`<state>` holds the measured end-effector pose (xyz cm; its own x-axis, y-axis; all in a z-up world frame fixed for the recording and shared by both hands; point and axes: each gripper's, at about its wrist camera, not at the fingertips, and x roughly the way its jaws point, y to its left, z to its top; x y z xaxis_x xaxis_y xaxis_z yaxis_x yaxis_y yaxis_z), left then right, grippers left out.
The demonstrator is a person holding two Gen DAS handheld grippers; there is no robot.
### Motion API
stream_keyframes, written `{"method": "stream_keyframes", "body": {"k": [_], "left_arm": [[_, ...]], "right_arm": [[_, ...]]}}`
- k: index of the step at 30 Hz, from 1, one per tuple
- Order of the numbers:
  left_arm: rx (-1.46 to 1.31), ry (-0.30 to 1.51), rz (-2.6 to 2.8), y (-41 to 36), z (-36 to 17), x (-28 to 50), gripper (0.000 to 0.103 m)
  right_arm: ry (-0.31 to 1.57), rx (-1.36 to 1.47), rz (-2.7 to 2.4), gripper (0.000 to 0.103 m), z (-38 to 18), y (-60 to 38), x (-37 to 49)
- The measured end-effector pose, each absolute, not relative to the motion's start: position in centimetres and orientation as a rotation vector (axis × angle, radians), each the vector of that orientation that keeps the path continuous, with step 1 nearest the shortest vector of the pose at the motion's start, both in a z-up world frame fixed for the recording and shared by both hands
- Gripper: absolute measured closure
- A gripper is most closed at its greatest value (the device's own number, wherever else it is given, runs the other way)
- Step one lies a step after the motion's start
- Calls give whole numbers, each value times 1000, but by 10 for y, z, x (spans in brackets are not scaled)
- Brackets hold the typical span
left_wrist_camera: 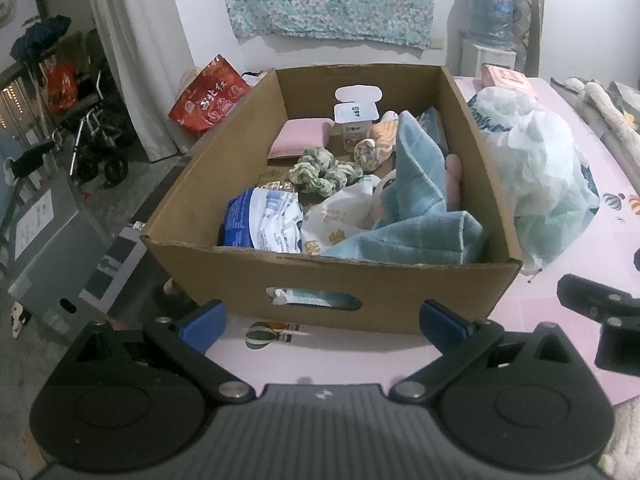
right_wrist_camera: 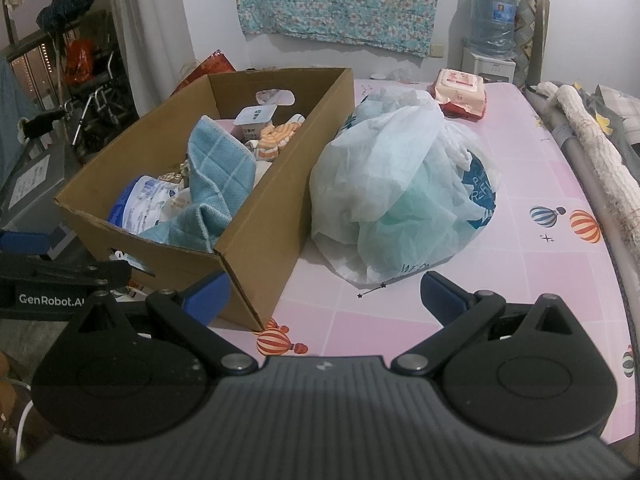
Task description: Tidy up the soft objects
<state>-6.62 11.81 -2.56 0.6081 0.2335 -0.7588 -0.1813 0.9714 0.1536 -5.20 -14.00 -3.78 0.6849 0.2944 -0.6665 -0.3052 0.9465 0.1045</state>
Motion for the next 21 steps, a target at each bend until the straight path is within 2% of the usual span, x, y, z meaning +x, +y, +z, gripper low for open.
{"method": "stream_keyframes", "body": {"k": [21], "left_arm": [[55, 912, 233, 124, -32, -64, 0]], "right_arm": [[767, -32, 328, 1, -39, -133, -45]]}}
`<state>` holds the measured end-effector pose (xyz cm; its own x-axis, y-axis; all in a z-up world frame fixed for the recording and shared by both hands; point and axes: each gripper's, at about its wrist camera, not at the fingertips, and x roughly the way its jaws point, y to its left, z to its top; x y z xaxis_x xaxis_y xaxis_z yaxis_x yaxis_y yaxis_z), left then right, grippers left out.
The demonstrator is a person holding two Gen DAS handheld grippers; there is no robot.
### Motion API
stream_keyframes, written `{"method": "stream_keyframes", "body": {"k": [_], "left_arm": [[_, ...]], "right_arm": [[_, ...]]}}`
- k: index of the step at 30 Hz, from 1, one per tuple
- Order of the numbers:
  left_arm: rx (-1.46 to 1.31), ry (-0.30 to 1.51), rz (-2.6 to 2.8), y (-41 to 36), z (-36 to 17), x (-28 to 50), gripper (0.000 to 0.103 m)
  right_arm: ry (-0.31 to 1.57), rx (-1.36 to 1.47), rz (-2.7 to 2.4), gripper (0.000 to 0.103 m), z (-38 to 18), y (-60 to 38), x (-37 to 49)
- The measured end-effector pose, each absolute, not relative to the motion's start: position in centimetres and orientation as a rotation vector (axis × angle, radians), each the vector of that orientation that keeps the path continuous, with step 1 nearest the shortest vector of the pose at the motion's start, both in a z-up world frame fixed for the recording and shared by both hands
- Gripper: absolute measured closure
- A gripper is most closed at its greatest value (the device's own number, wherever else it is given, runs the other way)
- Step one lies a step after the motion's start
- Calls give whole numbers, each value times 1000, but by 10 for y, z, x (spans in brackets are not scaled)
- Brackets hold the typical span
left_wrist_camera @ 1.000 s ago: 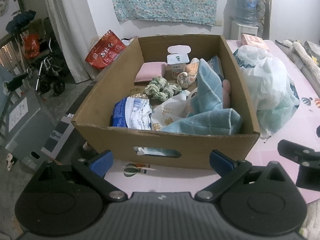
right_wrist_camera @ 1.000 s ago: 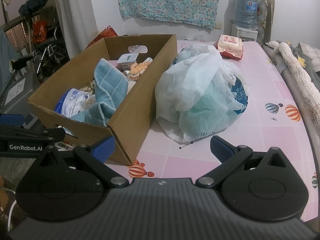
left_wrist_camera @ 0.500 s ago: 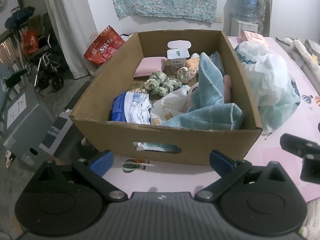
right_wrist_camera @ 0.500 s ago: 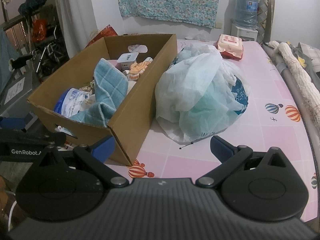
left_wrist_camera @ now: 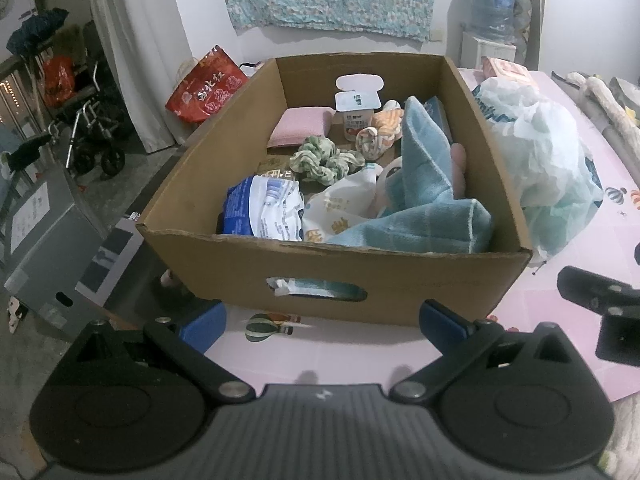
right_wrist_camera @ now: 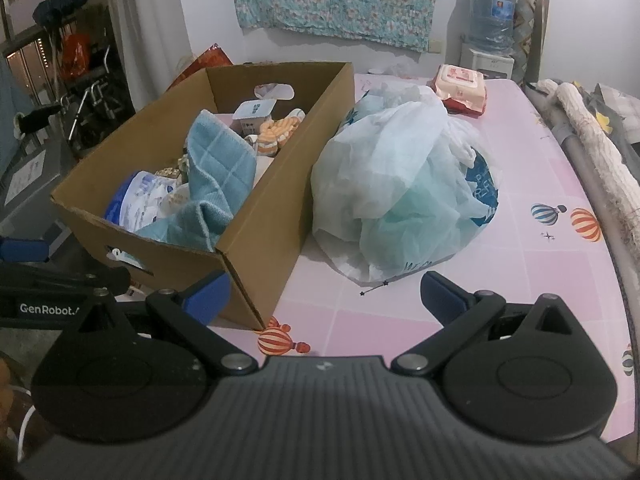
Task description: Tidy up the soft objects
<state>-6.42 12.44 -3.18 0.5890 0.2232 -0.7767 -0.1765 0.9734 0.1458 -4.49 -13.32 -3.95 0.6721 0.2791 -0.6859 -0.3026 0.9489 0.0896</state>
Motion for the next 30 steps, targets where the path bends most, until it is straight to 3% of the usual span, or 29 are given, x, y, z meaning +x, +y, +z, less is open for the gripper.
{"method": "stream_keyframes", "body": {"k": [30], "left_arm": [[40, 905, 243, 133, -32, -63, 0]], "right_arm": [[762, -61, 343, 1, -38, -118, -37]]}}
